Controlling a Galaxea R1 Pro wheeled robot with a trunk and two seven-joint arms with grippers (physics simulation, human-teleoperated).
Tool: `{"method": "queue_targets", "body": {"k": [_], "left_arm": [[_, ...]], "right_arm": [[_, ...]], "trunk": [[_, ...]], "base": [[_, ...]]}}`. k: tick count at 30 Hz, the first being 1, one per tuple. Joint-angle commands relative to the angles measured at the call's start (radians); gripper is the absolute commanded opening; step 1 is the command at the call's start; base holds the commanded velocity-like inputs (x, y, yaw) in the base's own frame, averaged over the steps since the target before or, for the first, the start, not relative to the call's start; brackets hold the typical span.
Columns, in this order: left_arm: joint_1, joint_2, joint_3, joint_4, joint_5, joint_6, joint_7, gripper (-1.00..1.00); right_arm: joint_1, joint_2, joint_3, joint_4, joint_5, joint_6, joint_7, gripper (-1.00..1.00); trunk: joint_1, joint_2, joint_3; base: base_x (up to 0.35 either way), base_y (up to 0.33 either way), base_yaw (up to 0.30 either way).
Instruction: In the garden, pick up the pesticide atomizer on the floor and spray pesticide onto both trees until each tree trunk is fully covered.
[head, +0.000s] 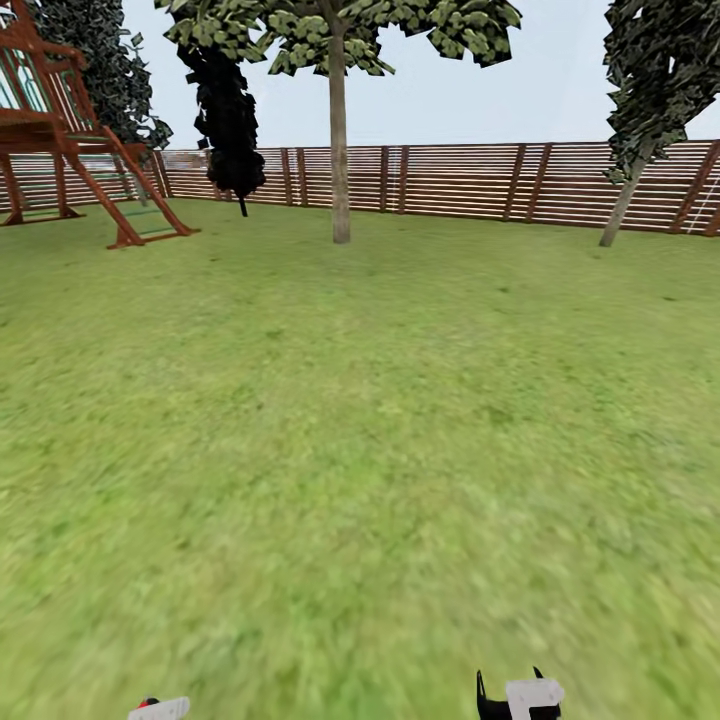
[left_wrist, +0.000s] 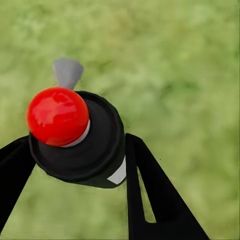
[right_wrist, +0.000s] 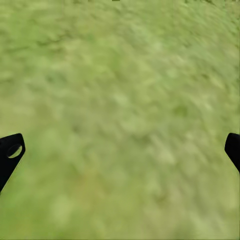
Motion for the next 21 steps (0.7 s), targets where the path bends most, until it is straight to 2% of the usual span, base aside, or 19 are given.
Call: {"method": "queue_targets", "body": {"k": [1,21], "left_arm": [[0.0,0.0,0.0,0.0,0.0,0.0,0.0,-1.0],[0.0,0.0,0.0,0.0,0.0,0.001,0.0,-1.0]], "right_arm": [[0.0,0.0,0.0,0.0,0.0,0.0,0.0,1.0],[0.0,0.0,0.0,0.0,0.0,0.001,0.0,1.0]], "trunk": [[0.0,0.0,0.0],[0.0,0.0,0.0]], "base": [[0.34,0.0,0.0],[0.339,0.0,0.0]]}}
